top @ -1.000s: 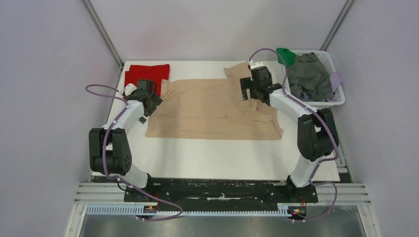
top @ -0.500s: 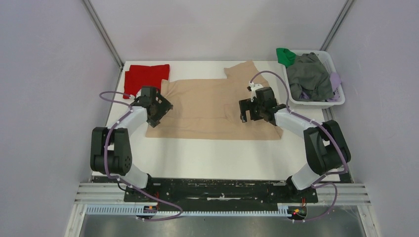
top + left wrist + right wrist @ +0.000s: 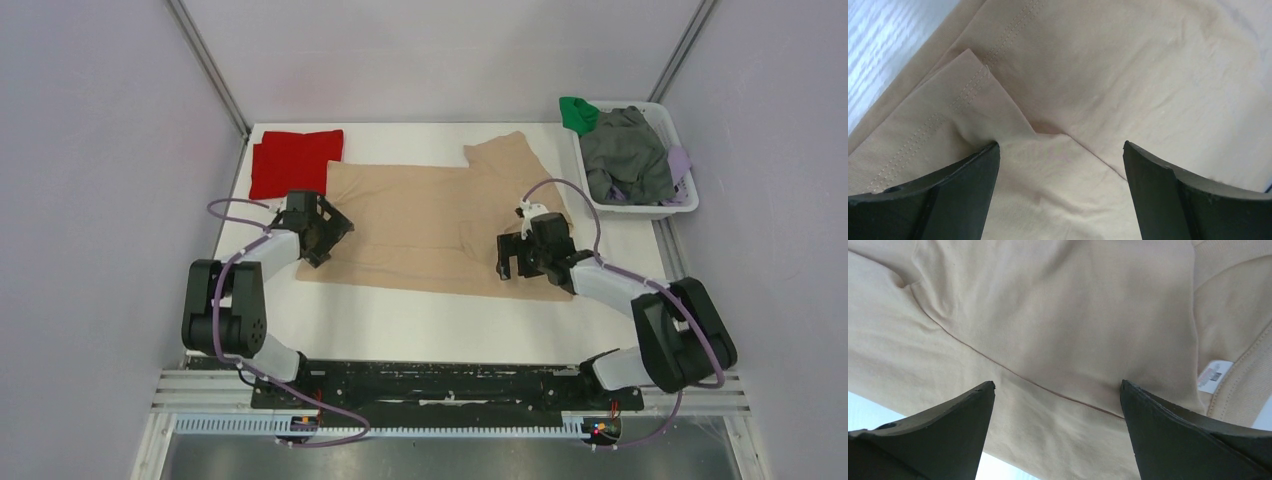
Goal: Fold and stack the t-shirts
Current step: Fold the flattened tshirt in 1/3 of the way
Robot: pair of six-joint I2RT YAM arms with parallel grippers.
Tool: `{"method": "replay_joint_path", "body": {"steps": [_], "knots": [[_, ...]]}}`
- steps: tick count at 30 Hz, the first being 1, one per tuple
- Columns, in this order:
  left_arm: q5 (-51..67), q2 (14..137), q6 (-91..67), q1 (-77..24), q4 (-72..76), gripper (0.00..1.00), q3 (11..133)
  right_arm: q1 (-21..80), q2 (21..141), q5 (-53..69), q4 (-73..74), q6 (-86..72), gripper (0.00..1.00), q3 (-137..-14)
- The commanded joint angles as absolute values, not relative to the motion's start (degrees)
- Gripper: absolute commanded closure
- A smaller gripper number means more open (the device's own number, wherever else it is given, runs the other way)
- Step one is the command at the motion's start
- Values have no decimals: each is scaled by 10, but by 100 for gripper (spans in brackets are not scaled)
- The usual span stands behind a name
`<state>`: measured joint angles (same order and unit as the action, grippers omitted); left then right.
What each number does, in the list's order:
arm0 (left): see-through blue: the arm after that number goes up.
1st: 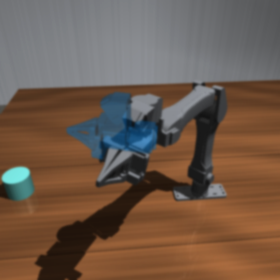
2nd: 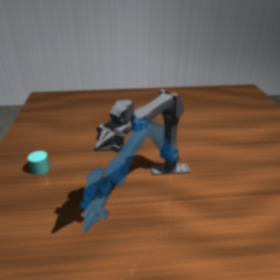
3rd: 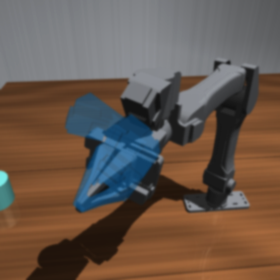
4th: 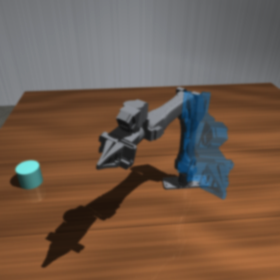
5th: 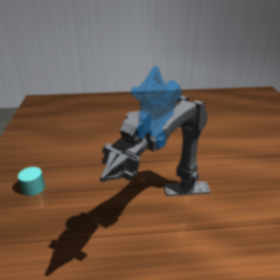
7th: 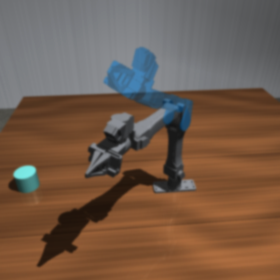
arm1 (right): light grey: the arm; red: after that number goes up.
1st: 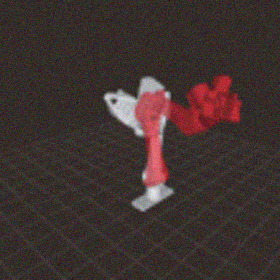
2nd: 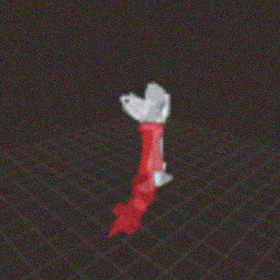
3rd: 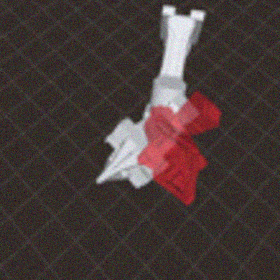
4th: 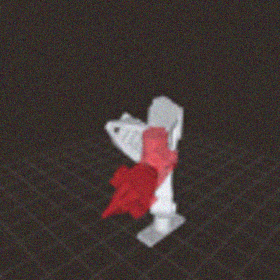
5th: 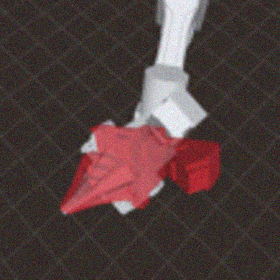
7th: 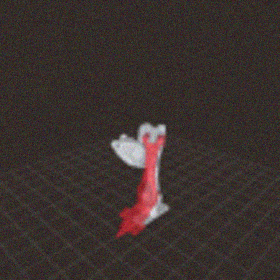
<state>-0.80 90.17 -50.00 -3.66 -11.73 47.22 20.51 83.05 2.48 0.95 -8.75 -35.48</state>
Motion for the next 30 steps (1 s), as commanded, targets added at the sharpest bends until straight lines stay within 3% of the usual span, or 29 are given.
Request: {"method": "replay_joint_path", "body": {"steps": [1, 14, 30], "knots": [[11, 860, -495, -38, -196, 0, 389, 205, 755, -10, 110, -124, 2, -278], [-17, 592, -538, -41, -319, 0, 245, 215, 616, -1, 201, -153, 2, -187], [-8, 469, -562, -42, -397, 0, 230, 226, 504, 56, 264, -163, 2, -188]]}}
